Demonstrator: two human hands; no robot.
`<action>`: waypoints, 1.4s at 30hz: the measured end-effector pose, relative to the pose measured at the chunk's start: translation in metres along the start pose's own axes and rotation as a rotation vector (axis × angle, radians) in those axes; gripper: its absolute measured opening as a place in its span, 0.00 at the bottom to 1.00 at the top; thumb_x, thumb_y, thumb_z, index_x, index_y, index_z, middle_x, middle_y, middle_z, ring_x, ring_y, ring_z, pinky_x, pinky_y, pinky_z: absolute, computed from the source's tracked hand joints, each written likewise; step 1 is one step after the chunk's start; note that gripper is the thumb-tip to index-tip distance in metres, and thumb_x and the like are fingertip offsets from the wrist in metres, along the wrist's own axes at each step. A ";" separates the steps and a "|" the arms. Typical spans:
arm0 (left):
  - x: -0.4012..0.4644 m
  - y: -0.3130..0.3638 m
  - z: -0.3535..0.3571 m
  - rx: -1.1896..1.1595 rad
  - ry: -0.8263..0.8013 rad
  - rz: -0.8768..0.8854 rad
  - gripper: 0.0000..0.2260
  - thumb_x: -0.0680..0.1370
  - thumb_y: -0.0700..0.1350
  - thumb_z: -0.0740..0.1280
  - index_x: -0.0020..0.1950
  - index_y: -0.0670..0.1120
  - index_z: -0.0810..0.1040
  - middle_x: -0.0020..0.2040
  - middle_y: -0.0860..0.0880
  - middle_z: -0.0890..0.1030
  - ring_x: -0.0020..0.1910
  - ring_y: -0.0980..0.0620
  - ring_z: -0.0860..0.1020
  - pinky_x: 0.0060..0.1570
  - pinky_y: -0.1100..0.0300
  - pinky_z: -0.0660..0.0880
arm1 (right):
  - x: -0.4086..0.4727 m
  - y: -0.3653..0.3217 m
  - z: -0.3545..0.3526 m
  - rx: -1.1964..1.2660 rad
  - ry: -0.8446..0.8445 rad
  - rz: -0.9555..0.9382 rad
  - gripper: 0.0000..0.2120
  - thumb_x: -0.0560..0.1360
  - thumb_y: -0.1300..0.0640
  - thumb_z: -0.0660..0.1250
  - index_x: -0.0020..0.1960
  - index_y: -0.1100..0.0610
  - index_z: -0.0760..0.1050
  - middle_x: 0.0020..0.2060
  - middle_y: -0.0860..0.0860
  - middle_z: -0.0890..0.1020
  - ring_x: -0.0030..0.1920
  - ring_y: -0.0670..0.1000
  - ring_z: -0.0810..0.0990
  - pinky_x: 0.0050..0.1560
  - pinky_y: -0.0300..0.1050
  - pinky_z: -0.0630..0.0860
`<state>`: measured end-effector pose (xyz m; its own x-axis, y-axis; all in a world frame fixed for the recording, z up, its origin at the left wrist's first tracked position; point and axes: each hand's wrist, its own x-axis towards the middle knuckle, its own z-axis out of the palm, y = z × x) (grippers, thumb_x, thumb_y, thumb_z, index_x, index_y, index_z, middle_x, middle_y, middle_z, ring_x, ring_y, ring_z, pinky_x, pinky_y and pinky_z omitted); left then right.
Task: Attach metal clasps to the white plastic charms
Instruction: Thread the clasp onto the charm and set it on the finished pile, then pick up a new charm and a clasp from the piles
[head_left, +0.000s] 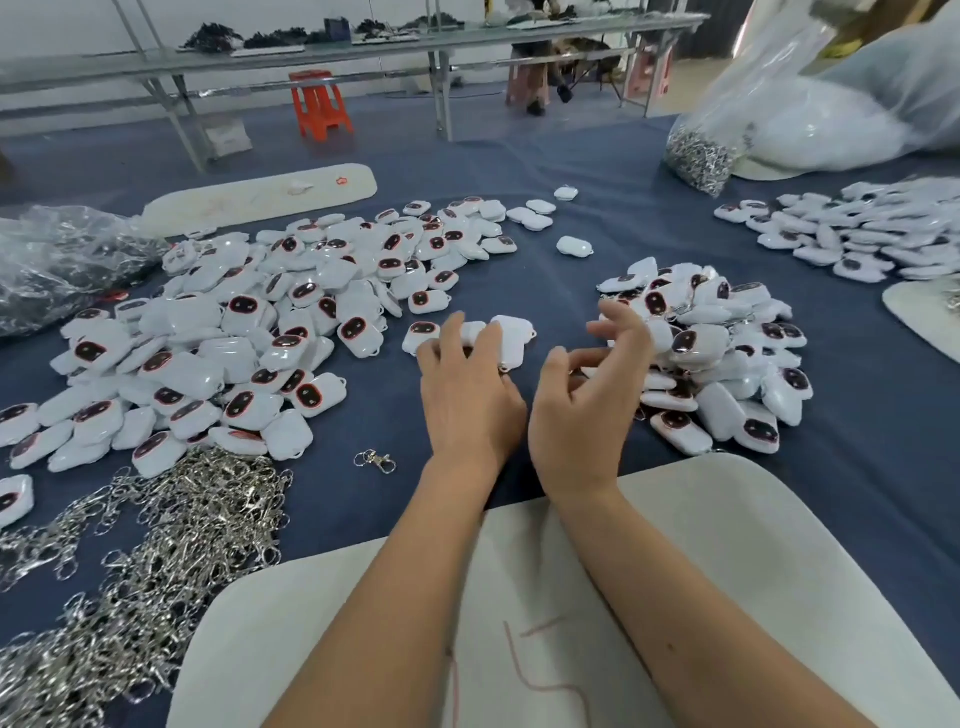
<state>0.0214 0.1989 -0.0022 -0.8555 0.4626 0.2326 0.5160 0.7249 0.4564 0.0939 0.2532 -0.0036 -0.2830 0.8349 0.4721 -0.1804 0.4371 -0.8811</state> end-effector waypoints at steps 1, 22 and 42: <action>0.000 -0.001 0.001 0.014 -0.047 0.006 0.24 0.82 0.46 0.62 0.78 0.54 0.66 0.82 0.48 0.57 0.77 0.42 0.56 0.70 0.50 0.63 | 0.000 0.001 0.000 -0.025 -0.042 0.033 0.21 0.78 0.67 0.65 0.69 0.57 0.69 0.58 0.53 0.74 0.42 0.47 0.75 0.47 0.44 0.76; -0.054 -0.077 -0.062 -0.382 0.182 0.064 0.15 0.81 0.56 0.64 0.42 0.48 0.82 0.40 0.54 0.79 0.44 0.53 0.76 0.47 0.56 0.70 | -0.028 -0.013 0.015 -0.121 -0.830 -0.057 0.07 0.80 0.60 0.69 0.50 0.53 0.70 0.34 0.42 0.77 0.35 0.48 0.75 0.37 0.40 0.73; -0.067 -0.114 -0.077 -0.262 -0.037 0.037 0.10 0.75 0.37 0.73 0.42 0.52 0.80 0.42 0.55 0.79 0.42 0.57 0.75 0.45 0.62 0.70 | -0.043 -0.018 0.017 -0.466 -0.982 -0.411 0.11 0.76 0.49 0.75 0.53 0.49 0.76 0.40 0.46 0.74 0.41 0.51 0.73 0.43 0.51 0.74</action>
<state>0.0163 0.0463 -0.0032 -0.8315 0.5083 0.2240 0.5144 0.5525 0.6559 0.0928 0.2036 -0.0075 -0.9290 0.0726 0.3628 -0.1217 0.8660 -0.4850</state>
